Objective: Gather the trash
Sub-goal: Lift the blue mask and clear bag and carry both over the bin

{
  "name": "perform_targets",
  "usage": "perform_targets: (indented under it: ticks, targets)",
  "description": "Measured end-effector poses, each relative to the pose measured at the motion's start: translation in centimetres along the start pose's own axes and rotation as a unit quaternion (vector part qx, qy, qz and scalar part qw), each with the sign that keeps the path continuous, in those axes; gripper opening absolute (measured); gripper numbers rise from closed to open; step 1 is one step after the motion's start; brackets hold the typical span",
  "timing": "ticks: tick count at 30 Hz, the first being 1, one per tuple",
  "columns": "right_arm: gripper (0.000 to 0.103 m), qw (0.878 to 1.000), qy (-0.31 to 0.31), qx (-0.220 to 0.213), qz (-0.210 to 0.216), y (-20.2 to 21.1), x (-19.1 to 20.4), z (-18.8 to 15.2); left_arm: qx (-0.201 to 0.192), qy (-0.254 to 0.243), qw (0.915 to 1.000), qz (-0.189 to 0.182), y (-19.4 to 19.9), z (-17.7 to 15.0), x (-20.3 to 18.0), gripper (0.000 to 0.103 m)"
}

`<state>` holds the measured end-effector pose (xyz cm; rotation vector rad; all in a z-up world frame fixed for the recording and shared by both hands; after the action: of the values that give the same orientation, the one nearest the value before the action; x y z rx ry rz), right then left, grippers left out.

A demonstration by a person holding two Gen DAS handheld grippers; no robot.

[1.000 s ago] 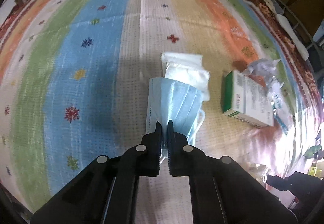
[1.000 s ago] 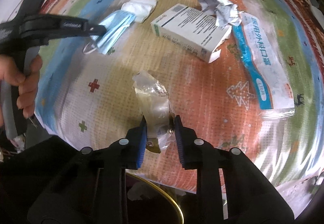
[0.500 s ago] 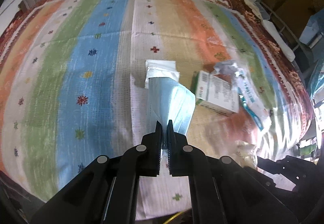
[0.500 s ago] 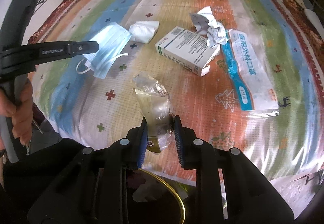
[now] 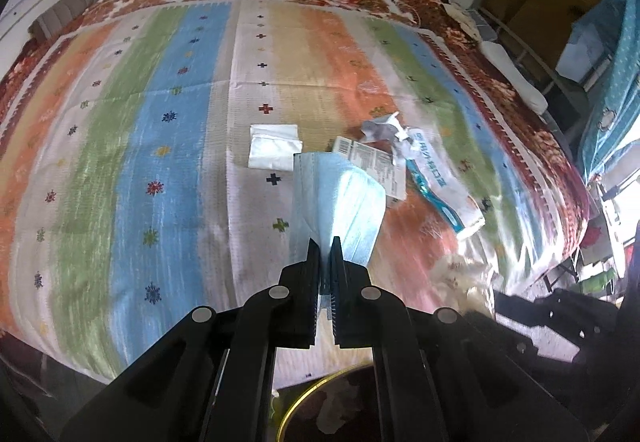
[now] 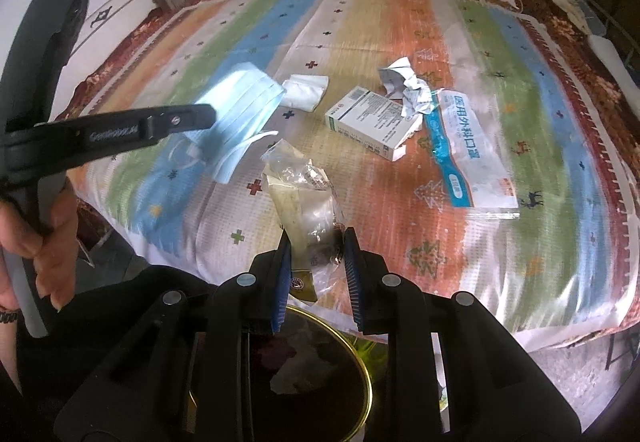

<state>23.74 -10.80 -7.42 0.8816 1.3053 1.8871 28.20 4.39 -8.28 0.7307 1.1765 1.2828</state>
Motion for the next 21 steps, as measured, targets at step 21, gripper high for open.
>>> perform_targets:
  ticks: [21]
  targets:
    - [0.023, 0.999, 0.009, -0.045, 0.01, 4.9, 1.6, -4.2, -0.026, -0.042, 0.9981, -0.036, 4.9, -6.1, -3.7, 0.004]
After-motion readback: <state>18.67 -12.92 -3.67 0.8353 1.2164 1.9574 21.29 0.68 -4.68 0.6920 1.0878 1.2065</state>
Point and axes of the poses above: each gripper's, at about its wrist camera, not at the fingertips, and y roughly against the way its jaws point, x to its left, z to its top, the point moved 7 cm from there along -y, roughly the way its jaws point, and after that the axes turned 12 degrees about x, right-handed, at the moved point
